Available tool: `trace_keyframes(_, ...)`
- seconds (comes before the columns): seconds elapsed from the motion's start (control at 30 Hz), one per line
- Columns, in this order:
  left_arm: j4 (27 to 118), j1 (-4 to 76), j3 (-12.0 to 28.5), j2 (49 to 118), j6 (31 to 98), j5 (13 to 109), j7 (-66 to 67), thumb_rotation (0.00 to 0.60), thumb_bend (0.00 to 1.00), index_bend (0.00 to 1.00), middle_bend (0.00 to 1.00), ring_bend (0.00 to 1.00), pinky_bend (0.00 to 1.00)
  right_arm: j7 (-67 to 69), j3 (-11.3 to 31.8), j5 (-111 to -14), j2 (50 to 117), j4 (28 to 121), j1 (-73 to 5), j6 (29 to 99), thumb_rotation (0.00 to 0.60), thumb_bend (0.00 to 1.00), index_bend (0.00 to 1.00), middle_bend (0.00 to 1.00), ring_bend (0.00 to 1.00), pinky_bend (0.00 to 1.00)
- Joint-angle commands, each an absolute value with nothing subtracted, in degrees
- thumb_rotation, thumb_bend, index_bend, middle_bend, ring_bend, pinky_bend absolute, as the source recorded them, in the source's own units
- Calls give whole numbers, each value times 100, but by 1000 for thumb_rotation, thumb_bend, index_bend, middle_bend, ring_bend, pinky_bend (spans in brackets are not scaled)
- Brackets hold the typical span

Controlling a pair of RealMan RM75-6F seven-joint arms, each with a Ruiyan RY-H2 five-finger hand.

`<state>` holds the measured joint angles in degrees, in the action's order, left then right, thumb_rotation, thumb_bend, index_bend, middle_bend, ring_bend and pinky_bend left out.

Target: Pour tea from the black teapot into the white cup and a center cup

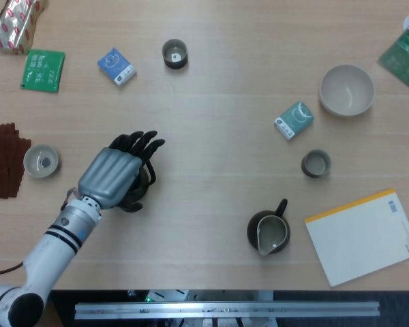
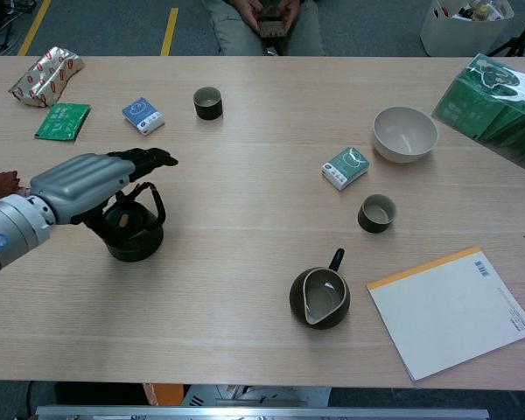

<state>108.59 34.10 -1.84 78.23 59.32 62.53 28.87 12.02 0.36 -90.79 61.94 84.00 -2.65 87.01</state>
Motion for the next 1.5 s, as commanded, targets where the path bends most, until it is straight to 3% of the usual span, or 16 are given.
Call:
trace_keyframes(0.03,10757,3429,-179,7919,5929,6220,2948,600,77,0,0,0,93,1198,33,-9071,6186,8412,-254,8699,600,0,447,387,293,373)
trace_keyframes(0.73,9683,3266,-295,8479,6028,6480,2915,600,77,0,0,0,73,1092,51,-9073,6113,8560,-208,8752,600,0,447,387,293,373)
trace_keyframes(1.5,8801,3191,-110,8151,6058,6576,2948,600,77,0,0,0,73,948,64,-9070,6042,8767,-177,8774,600,0,447,387,293,373)
